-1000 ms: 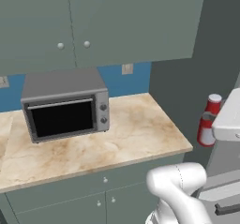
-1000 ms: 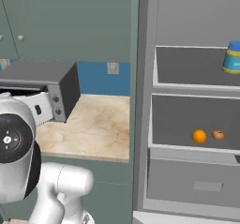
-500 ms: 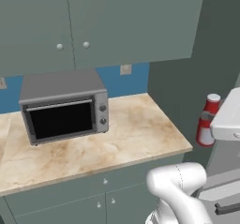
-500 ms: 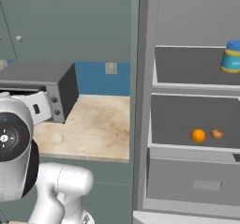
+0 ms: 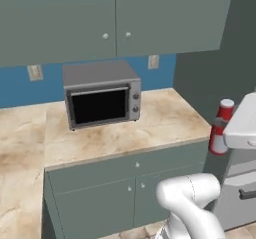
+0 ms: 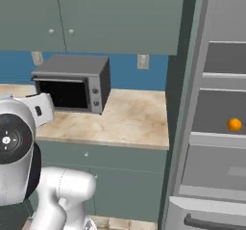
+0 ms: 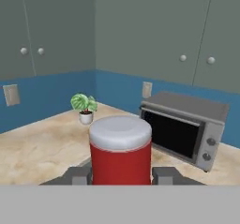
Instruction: Place the ketchup and mayonnaise from the counter to the top shelf of the fridge. If the existing items in the fridge are on the top shelf, move them to other shelves.
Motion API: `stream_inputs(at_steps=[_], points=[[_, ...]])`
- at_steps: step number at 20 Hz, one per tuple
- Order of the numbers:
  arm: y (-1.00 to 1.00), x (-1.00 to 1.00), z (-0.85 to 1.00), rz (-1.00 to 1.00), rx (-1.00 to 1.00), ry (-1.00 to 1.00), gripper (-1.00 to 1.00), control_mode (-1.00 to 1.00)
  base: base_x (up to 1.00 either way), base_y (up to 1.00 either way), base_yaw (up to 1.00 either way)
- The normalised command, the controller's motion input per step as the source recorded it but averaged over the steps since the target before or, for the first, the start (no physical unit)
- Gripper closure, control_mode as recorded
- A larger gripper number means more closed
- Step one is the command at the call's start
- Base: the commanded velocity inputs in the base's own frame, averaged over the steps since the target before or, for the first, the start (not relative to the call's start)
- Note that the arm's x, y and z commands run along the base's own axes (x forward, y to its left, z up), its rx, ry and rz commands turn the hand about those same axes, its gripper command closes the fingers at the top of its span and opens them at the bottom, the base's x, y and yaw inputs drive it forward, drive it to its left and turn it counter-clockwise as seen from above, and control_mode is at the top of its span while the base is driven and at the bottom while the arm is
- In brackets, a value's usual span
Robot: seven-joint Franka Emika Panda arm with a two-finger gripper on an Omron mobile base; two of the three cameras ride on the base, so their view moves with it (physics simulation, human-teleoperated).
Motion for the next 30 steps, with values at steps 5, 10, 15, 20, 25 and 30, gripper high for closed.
stream_inputs(at_steps=[5, 10, 15, 20, 25, 30], points=[[0.0, 0.0, 0.0, 0.0, 0.0, 0.0, 1.0, 1.0, -1.0, -0.37, 0.08], [0.0, 0.0, 0.0, 0.0, 0.0, 0.0, 1.0, 1.0, -0.39, -0.98, -0.01], [0.0, 0.0, 0.0, 0.0, 0.0, 0.0, 1.0, 1.0, 0.14, -1.0, -0.03], [0.0, 0.0, 0.0, 0.0, 0.0, 0.0, 1.0, 1.0, 0.63, -0.89, 0.0], [0.0, 0.0, 0.0, 0.0, 0.0, 0.0, 1.0, 1.0, 0.46, -0.2, 0.03], [0.0, 0.0, 0.0, 0.0, 0.0, 0.0, 1.0, 1.0, 0.45, -0.22, 0.01]])
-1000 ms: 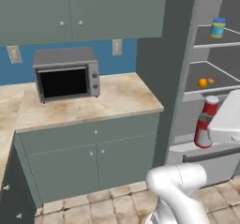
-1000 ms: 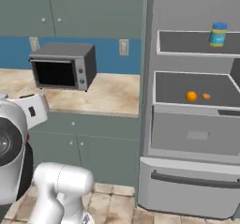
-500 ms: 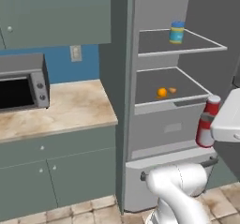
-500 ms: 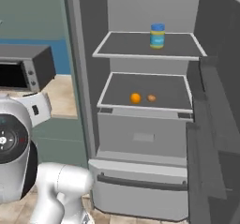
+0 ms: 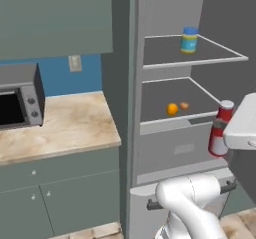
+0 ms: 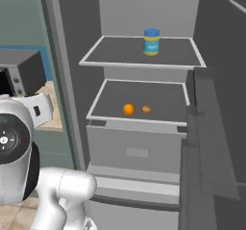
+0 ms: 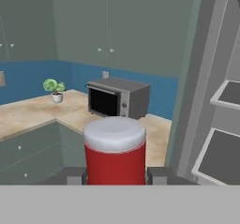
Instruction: Place the ketchup and mayonnaise from the counter to the top shelf of the fridge. If the existing items in the fridge are on the top shelf, move them to other shelves.
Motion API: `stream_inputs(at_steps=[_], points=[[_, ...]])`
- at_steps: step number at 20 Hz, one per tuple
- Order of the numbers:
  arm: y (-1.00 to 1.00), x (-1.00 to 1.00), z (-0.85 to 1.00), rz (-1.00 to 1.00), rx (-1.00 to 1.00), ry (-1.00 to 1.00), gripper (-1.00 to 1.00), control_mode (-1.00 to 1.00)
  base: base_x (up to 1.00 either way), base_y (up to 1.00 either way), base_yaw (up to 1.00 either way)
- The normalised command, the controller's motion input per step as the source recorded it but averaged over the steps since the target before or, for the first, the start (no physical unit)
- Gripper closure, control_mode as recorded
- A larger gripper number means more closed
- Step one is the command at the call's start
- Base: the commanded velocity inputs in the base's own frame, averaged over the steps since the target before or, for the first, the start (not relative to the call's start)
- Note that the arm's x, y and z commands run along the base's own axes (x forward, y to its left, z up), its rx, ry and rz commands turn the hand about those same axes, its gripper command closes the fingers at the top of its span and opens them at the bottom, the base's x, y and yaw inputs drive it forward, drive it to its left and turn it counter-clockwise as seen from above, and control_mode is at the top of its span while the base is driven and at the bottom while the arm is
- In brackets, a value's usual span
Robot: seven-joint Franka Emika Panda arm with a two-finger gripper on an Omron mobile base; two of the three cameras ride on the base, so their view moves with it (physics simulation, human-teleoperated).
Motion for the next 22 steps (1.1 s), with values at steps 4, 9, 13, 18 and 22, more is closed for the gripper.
stream_inputs(at_steps=[4, 9, 13, 18, 22], points=[[0.0, 0.0, 0.0, 0.0, 0.0, 0.0, 1.0, 1.0, 0.11, -0.7, 0.0], [0.0, 0.0, 0.0, 0.0, 0.0, 0.0, 1.0, 1.0, 0.25, -0.41, 0.0], [0.0, 0.0, 0.0, 0.0, 0.0, 0.0, 1.0, 1.0, 0.49, -0.01, 0.0], [0.0, 0.0, 0.0, 0.0, 0.0, 0.0, 1.0, 1.0, 0.6, 0.15, -0.03], [0.0, 0.2, 0.6, -0.09, 0.02, -0.03, 1.0, -1.0, 0.11, 0.0, -0.01]])
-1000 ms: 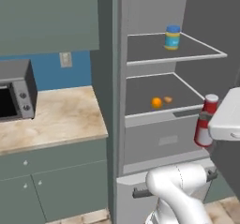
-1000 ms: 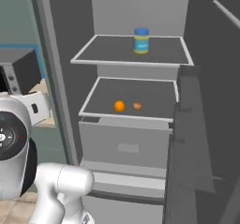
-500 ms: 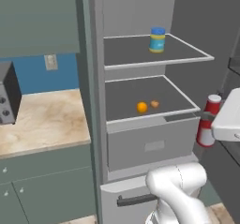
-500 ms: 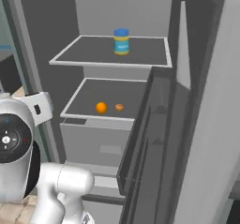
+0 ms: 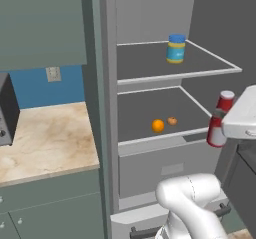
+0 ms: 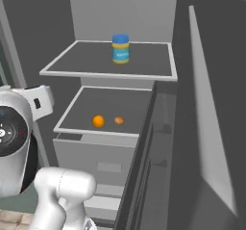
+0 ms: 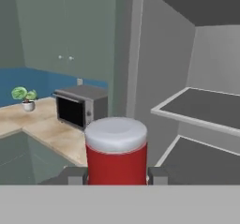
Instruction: Place the ketchup and mayonnaise from the counter to the top shelf of the fridge. If the existing items in the fridge are on the top shelf, move them to other shelves.
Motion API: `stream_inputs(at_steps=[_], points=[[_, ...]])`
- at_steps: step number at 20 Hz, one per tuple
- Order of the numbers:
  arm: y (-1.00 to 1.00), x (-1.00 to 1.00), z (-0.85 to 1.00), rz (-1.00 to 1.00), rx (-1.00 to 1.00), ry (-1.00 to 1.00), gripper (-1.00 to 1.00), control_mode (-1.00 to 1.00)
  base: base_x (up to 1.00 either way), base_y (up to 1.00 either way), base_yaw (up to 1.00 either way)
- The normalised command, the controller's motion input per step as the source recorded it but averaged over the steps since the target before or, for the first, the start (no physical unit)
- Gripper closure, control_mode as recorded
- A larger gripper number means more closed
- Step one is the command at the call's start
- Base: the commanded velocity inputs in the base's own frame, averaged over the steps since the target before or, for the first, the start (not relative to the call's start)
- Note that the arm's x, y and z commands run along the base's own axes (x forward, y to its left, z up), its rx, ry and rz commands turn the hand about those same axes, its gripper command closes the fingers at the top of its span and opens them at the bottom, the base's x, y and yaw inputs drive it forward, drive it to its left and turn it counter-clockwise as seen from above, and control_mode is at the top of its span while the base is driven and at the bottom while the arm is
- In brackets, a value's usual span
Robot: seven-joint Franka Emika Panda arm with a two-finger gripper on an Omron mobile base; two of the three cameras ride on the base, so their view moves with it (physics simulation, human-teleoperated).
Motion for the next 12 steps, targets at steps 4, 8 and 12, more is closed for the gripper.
stream_inputs(at_steps=[4, 8, 12], points=[[-0.01, 0.11, 0.98, -0.13, 0.1, -0.08, 1.0, -1.0, 0.0, 0.0, 0.0], [0.0, 0.23, 0.69, -0.16, 0.12, -0.05, 1.0, -1.0, 0.0, 0.0, 0.0], [-0.06, 0.59, 0.12, -0.19, 0.15, -0.03, 1.0, -1.0, 0.0, 0.0, 0.0]])
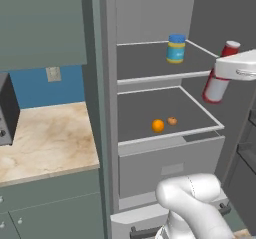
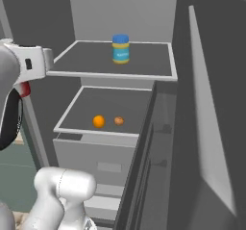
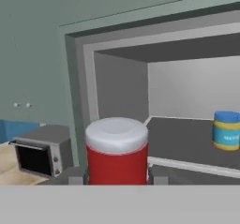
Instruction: Place the ketchup and mayonnaise from the counter to the top shelf of the fridge. If the existing items in the fridge are on the top shelf, move them to other shelves.
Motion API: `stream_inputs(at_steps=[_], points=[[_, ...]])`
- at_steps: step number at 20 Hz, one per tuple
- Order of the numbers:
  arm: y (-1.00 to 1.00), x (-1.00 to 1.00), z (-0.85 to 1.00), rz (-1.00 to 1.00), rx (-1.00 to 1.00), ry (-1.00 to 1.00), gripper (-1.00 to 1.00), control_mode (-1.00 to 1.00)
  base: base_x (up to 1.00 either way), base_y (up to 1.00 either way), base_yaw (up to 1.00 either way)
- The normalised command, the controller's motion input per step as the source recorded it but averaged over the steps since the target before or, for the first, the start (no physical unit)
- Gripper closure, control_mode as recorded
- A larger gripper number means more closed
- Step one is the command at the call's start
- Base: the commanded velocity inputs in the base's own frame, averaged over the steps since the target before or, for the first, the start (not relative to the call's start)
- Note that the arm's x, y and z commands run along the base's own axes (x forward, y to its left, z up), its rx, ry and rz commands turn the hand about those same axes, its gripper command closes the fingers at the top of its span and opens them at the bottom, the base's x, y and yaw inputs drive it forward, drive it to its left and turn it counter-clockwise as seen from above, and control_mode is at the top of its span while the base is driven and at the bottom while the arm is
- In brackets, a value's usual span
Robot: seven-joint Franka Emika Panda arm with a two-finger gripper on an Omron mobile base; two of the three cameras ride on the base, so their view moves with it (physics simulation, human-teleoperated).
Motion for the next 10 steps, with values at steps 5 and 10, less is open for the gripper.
stream_inputs(at_steps=[5, 10], points=[[-0.02, 0.79, 0.0, -0.16, 0.2, -0.06, 1.0, -1.0, 0.0, 0.0, 0.0], [0.04, 0.9, 0.0, -0.08, 0.12, -0.15, 1.0, -1.0, 0.0, 0.0, 0.0]])
